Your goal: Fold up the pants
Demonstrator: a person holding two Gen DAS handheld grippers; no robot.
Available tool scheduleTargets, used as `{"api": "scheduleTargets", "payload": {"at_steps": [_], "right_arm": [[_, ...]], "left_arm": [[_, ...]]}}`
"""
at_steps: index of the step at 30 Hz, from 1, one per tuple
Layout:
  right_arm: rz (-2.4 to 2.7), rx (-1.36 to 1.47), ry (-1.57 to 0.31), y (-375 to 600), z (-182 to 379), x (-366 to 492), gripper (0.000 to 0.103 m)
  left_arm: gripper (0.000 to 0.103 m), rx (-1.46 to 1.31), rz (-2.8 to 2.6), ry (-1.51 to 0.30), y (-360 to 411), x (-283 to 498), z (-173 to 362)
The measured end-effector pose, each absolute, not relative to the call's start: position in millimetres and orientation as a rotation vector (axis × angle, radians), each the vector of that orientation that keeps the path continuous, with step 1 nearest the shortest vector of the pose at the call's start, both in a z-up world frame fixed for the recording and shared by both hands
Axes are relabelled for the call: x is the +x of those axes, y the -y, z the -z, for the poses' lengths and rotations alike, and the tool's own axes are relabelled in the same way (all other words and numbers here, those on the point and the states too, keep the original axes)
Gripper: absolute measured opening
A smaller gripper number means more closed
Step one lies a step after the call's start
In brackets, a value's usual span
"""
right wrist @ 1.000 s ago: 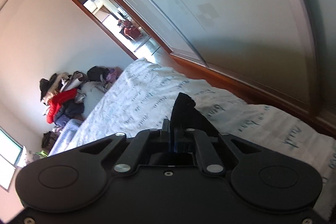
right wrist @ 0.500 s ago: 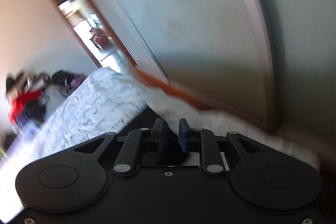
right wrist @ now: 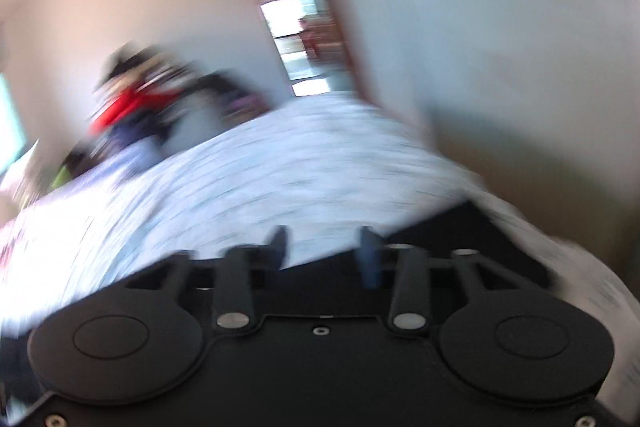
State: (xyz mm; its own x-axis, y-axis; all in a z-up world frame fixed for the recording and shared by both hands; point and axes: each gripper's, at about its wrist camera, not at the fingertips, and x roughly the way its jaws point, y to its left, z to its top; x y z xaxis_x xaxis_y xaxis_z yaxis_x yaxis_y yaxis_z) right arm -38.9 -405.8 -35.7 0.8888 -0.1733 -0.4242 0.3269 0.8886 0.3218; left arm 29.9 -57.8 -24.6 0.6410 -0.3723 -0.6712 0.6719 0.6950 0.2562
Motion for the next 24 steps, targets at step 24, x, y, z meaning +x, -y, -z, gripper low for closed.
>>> {"api": "scheduleTargets", "payload": {"at_steps": [24], "right_arm": [[-0.394,-0.163,-0.600,200,24,137,0.039]], "left_arm": [[0.068,0.456,0.525,-0.708,21,65,42]]}}
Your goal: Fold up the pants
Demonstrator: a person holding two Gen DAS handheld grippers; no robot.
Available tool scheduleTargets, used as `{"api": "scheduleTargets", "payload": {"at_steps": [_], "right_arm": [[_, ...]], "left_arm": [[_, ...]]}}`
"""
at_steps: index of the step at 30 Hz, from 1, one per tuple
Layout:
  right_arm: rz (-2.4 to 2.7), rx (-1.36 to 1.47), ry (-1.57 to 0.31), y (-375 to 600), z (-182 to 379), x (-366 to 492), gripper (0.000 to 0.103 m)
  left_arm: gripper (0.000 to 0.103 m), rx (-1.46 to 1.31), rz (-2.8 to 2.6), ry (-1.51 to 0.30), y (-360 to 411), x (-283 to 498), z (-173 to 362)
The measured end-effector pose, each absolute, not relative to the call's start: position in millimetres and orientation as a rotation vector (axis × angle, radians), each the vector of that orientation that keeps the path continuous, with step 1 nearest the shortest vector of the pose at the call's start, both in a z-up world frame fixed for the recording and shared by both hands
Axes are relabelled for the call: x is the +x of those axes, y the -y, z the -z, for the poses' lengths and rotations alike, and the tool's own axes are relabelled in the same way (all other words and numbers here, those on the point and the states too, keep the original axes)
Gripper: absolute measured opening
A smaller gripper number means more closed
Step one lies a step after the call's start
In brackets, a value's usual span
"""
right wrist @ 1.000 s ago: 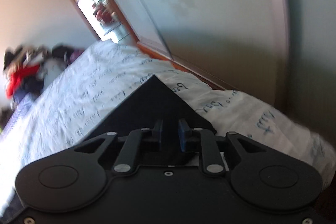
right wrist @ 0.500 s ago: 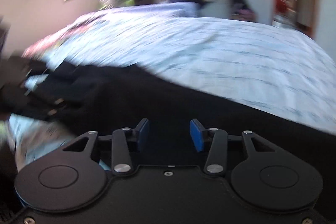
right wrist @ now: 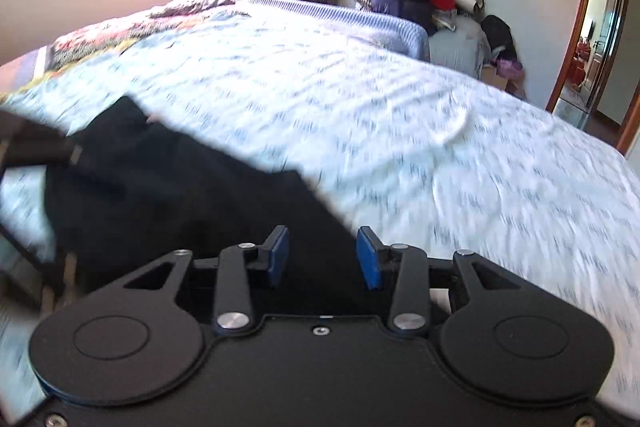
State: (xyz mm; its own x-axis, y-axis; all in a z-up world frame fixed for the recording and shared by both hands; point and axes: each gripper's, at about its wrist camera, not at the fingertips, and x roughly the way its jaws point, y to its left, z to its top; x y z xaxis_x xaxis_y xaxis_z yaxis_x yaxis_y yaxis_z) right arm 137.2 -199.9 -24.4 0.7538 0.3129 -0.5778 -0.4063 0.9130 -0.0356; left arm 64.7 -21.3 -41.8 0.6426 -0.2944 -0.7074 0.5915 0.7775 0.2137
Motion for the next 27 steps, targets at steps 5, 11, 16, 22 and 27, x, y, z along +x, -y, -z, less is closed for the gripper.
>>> {"api": "scheduleTargets", "payload": {"at_steps": [5,11,16,22,27], "right_arm": [[-0.521,-0.065,-0.665,186,35,206,0.039],[-0.596,-0.005,-0.790,177,60,244,0.008],[-0.579,-0.041,-0.749,173,57,246,0.004],[-0.493,-0.080,-0.719,164,59,256,0.002],[-0.569,-0.038,-0.702,177,33,221,0.004]], "left_arm": [[0.069,0.616,0.522,-0.684,34,43,64],[0.070,0.537,0.527,-0.726,20,46,61],[0.071,0.517,0.532,-0.731,16,51,62],[0.071,0.510,0.530,-0.737,14,54,59],[0.071,0.466,0.525,-0.724,8,55,53]]}}
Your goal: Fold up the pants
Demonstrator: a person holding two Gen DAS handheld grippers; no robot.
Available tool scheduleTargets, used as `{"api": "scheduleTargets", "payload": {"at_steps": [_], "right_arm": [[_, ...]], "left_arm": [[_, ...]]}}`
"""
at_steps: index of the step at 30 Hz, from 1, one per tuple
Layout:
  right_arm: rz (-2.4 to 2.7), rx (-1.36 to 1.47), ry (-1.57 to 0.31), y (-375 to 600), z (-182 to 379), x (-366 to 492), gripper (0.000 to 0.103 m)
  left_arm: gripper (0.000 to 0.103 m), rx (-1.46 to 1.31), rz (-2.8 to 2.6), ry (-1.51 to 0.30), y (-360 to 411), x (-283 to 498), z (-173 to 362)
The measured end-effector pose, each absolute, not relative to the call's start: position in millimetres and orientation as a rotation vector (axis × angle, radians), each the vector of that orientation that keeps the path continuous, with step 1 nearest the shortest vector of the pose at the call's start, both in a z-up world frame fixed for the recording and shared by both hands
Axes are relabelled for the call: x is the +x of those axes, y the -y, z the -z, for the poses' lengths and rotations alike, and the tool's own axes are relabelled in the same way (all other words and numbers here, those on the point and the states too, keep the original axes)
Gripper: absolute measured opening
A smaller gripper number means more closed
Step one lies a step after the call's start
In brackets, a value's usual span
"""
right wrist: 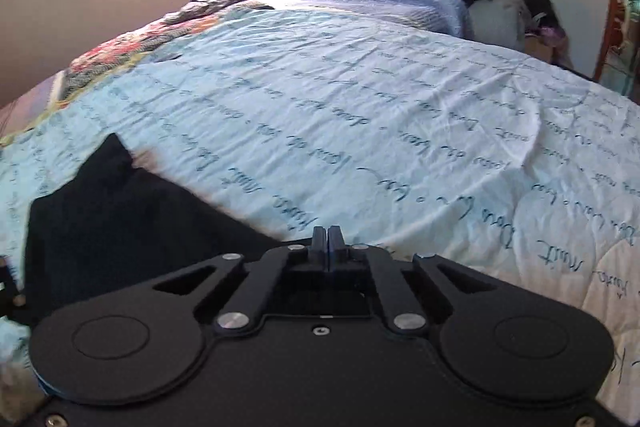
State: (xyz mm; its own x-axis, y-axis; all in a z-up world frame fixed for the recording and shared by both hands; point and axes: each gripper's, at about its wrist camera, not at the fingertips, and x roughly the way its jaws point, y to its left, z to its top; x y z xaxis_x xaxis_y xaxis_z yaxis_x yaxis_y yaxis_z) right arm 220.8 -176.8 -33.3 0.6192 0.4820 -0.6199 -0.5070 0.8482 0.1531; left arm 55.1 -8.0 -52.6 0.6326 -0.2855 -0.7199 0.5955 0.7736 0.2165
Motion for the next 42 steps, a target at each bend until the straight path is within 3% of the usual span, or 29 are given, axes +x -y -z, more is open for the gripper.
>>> {"api": "scheduleTargets", "payload": {"at_steps": [6,14,18,20,22,24,29,34,42], "right_arm": [[-0.491,-0.251,-0.774,145,62,222,0.009],[-0.535,-0.187,-0.672,168,22,151,0.011],[-0.485,-0.171,-0.688,198,35,109,0.021],[-0.421,-0.198,-0.728,209,50,105,0.033],[-0.341,-0.210,-0.749,221,66,106,0.033],[-0.249,-0.122,-0.682,242,56,94,0.023],[-0.023,0.115,-0.507,317,30,28,0.024],[0.175,0.223,-0.626,393,59,-7,0.029],[0.124,-0.007,-0.788,413,84,69,0.030]], "left_arm": [[0.072,0.521,0.494,-0.750,10,54,57],[0.072,0.411,0.516,-0.694,19,58,34],[0.073,0.478,0.585,-0.723,48,60,48],[0.072,0.554,0.585,-0.727,61,54,60],[0.071,0.590,0.556,-0.687,69,47,59],[0.072,0.570,0.553,-0.647,73,43,49],[0.073,0.477,0.587,-0.617,92,50,25],[0.073,0.460,0.670,-0.639,126,52,24],[0.074,0.478,0.727,-0.659,182,65,39]]}}
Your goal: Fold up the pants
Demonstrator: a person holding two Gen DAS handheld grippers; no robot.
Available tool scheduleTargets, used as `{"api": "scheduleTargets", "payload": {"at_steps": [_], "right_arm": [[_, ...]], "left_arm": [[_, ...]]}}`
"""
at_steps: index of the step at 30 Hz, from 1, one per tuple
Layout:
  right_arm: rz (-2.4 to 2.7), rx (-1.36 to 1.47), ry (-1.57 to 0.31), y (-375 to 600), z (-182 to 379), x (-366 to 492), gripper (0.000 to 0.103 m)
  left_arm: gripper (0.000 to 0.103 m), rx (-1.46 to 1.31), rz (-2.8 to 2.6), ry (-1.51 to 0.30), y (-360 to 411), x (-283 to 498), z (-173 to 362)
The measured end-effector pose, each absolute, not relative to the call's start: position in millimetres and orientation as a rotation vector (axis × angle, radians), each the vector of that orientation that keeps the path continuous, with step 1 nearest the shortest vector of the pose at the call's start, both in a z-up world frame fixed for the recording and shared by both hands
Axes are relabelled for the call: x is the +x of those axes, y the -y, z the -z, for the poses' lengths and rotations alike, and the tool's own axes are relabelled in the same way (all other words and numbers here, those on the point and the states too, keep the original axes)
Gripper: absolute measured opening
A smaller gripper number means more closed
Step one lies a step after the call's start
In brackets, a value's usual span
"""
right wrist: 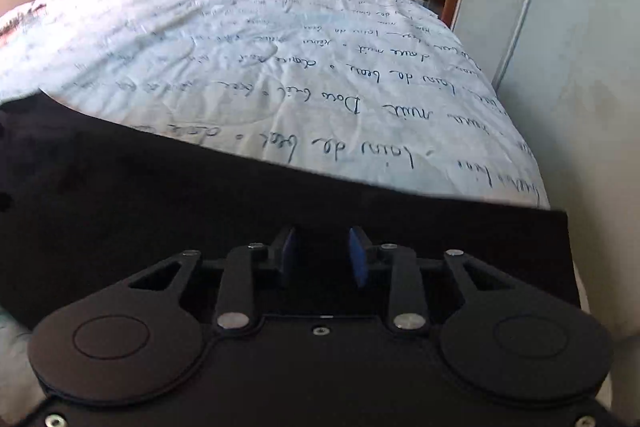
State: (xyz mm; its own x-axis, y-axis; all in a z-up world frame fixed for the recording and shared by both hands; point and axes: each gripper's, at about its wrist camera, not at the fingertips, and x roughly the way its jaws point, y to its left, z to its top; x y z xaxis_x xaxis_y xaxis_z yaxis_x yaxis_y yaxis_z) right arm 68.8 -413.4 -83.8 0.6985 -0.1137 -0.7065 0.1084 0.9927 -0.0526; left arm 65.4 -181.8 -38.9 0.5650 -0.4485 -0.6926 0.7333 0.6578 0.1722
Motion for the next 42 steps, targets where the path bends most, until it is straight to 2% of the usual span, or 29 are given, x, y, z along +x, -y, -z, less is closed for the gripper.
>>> {"api": "scheduleTargets", "payload": {"at_steps": [3,7,11,14,16,18,20,24,27,30,34,36,37,38,39,41,42], "right_arm": [[0.140,0.027,-0.767,422,80,88,0.031],[0.075,0.016,-0.729,410,60,66,0.032],[0.045,-0.044,-0.803,398,83,84,0.034],[0.095,0.081,-0.764,411,81,99,0.034],[0.126,0.087,-0.734,409,68,93,0.034],[0.077,0.053,-0.708,397,59,77,0.036],[0.019,0.048,-0.730,387,62,64,0.041],[0.029,0.033,-0.761,380,87,80,0.044],[0.092,0.104,-0.735,385,75,83,0.043],[0.054,0.024,-0.703,371,60,58,0.052],[0.034,0.001,-0.773,371,88,57,0.062],[0.088,0.098,-0.720,382,90,53,0.061],[0.131,0.136,-0.703,384,84,48,0.061],[0.173,0.155,-0.664,387,76,37,0.062],[0.205,0.169,-0.610,389,69,21,0.064],[0.288,0.249,-0.522,402,58,-14,0.074],[0.337,0.313,-0.487,412,56,-34,0.075]], "left_arm": [[0.072,0.464,0.731,-0.705,197,77,46],[0.074,0.450,0.781,-0.690,210,76,49],[0.075,0.492,0.767,-0.742,240,93,71],[0.078,0.477,0.716,-0.707,253,107,76],[0.074,0.492,0.656,-0.689,253,106,68],[0.079,0.460,0.695,-0.652,243,98,57],[0.088,0.435,0.708,-0.670,240,97,57],[0.089,0.452,0.658,-0.712,260,109,81],[0.087,0.421,0.612,-0.688,254,105,77],[0.090,0.436,0.628,-0.645,241,89,69],[0.094,0.463,0.602,-0.683,256,96,84],[0.096,0.448,0.573,-0.666,260,98,84],[0.092,0.450,0.576,-0.671,259,96,80],[0.091,0.444,0.592,-0.664,257,93,75],[0.092,0.438,0.608,-0.645,253,88,70],[0.093,0.443,0.604,-0.598,247,77,62],[0.093,0.440,0.599,-0.575,244,73,57]]}}
